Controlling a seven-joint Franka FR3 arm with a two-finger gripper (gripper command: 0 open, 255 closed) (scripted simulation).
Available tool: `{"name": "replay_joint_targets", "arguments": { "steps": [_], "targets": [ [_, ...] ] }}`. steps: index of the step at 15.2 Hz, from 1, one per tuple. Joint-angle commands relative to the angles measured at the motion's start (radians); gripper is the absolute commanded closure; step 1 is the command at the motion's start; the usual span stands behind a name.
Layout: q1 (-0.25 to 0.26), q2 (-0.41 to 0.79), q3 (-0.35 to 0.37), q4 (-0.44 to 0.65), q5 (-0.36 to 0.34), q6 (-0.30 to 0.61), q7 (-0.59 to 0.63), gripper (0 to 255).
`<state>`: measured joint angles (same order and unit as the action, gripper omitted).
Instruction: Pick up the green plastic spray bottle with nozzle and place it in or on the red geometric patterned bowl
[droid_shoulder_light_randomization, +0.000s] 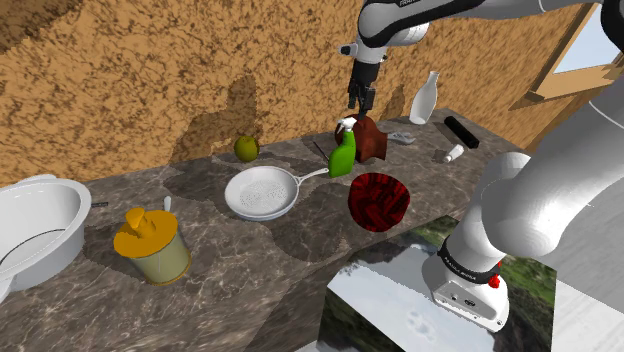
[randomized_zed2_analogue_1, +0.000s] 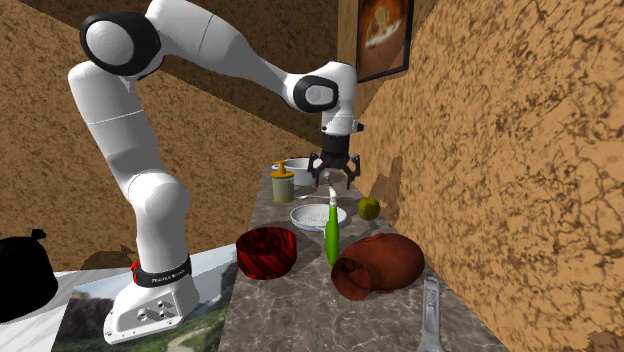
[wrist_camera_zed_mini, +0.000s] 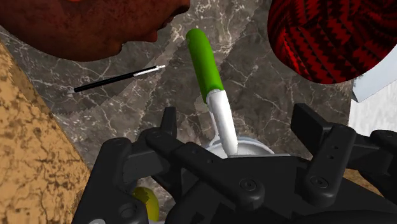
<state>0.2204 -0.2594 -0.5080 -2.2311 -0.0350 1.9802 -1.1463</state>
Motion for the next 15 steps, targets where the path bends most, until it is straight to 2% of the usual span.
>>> {"name": "replay_joint_targets", "arguments": {
  "steps": [1, 7, 15],
  "targets": [
    [0.007, 0.028, -0.011, 0.005, 0.007, 0.019, -0.047, 0],
    [0.011, 0.06, -0.019, -0.058, 0.022, 0.11, -0.059, 0],
    [0.011, 0.06, -0.019, -0.058, 0.022, 0.11, -0.059, 0]
  ]
}}
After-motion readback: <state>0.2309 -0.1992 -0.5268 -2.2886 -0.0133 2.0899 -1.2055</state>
